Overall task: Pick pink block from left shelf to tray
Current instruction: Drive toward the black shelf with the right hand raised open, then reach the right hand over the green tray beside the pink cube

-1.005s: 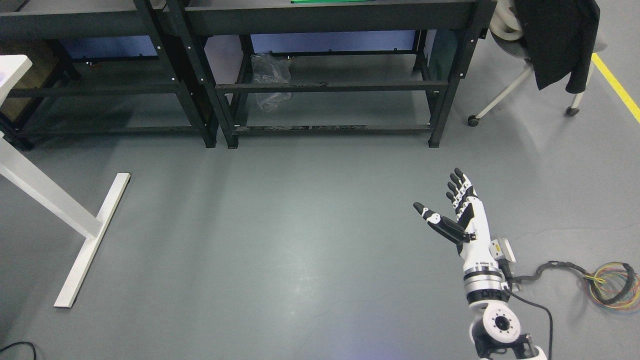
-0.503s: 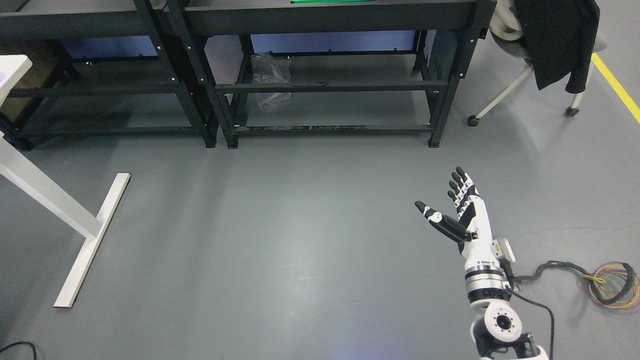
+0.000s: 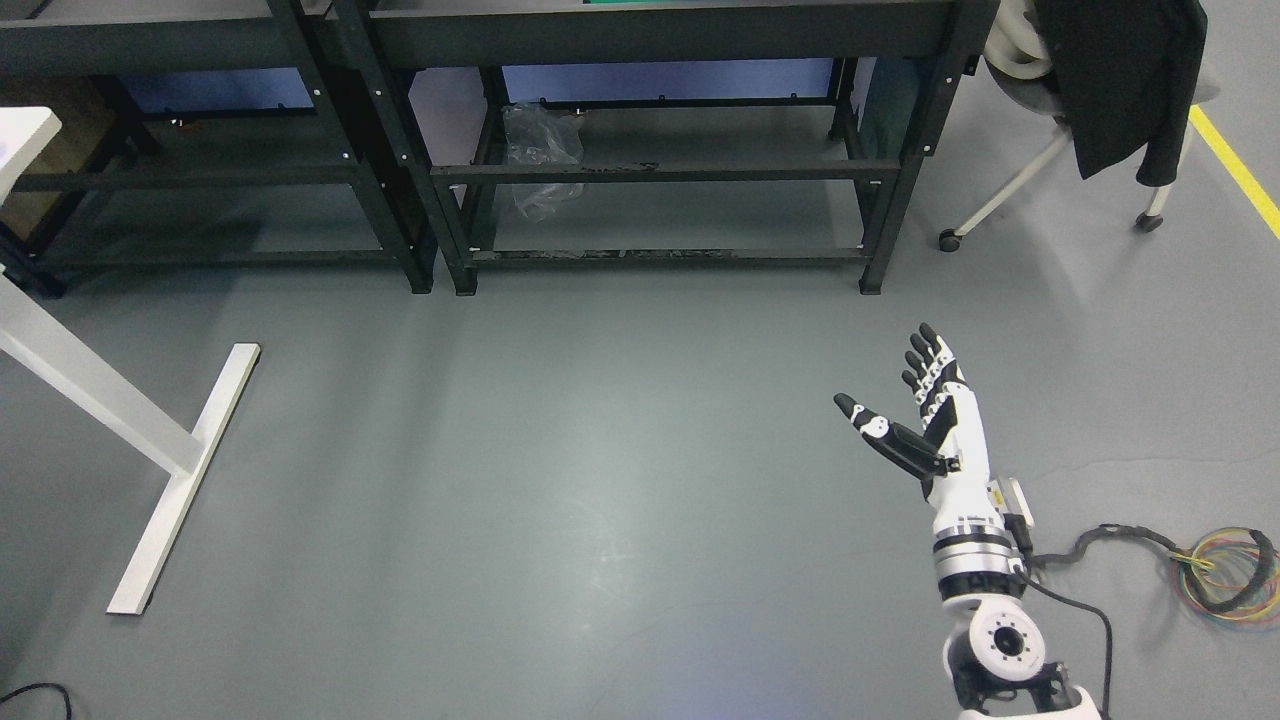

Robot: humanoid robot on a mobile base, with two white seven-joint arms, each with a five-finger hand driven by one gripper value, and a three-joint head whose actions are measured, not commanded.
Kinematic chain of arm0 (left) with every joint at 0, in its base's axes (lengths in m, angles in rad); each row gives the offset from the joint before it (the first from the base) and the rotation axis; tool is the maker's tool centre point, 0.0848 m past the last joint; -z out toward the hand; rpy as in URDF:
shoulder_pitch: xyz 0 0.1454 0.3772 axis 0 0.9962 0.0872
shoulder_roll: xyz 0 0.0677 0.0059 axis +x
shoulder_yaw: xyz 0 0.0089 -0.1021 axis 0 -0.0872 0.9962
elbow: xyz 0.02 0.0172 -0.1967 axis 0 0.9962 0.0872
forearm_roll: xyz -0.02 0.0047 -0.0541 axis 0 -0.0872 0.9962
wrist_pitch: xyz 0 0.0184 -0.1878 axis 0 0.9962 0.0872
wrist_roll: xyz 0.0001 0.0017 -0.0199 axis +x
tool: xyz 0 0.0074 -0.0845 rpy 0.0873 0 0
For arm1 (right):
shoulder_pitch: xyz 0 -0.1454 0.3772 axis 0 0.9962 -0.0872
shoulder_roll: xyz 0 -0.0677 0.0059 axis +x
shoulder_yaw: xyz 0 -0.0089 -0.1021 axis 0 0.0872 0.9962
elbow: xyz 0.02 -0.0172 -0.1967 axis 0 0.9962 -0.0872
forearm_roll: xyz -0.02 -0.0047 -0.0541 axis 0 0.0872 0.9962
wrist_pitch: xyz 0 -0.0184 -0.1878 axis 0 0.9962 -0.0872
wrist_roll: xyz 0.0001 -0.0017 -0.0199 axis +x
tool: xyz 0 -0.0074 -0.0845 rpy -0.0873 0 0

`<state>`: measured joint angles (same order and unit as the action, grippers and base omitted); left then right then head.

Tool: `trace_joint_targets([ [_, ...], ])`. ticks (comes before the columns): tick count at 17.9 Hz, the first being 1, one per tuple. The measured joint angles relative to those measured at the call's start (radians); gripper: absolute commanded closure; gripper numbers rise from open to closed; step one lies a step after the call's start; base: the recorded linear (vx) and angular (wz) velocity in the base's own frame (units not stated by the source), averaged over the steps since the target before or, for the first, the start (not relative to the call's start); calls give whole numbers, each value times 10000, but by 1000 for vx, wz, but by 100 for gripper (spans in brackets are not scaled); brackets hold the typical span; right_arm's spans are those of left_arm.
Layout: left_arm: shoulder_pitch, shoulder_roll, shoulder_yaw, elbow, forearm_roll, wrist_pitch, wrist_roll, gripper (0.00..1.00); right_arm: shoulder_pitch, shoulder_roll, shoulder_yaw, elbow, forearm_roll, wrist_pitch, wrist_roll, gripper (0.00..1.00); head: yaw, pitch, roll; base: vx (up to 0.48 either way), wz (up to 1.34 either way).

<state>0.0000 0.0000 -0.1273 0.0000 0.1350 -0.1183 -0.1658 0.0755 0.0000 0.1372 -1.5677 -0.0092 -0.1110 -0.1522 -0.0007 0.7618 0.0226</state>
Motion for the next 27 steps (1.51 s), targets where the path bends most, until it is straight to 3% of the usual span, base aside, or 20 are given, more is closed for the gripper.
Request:
trace_joint_targets([
  [7, 0, 0, 0, 0, 0, 0, 0, 0, -272, 0, -118, -71, 2039, -95, -352, 0, 0, 0, 0, 121, 13],
  [12, 0, 0, 0, 0, 0, 0, 0, 0, -198, 0, -127, -304, 3470, -1308, -405, 1, 0, 0, 0, 198, 2],
  [16, -3, 0, 0, -1, 0, 0, 0, 0, -199, 0, -152, -437, 4641, -1593, -517, 3, 0, 0, 0, 185, -28],
  [24, 0, 0, 0, 0, 0, 0, 0, 0, -193, 0, 254, -576, 7010, -883, -1169, 3, 0, 0, 0, 153, 201],
  [27, 0, 0, 0, 0, 0, 0, 0, 0, -349, 0, 379, -578, 7809, -165, -1200, 3, 0, 0, 0, 198, 143],
])
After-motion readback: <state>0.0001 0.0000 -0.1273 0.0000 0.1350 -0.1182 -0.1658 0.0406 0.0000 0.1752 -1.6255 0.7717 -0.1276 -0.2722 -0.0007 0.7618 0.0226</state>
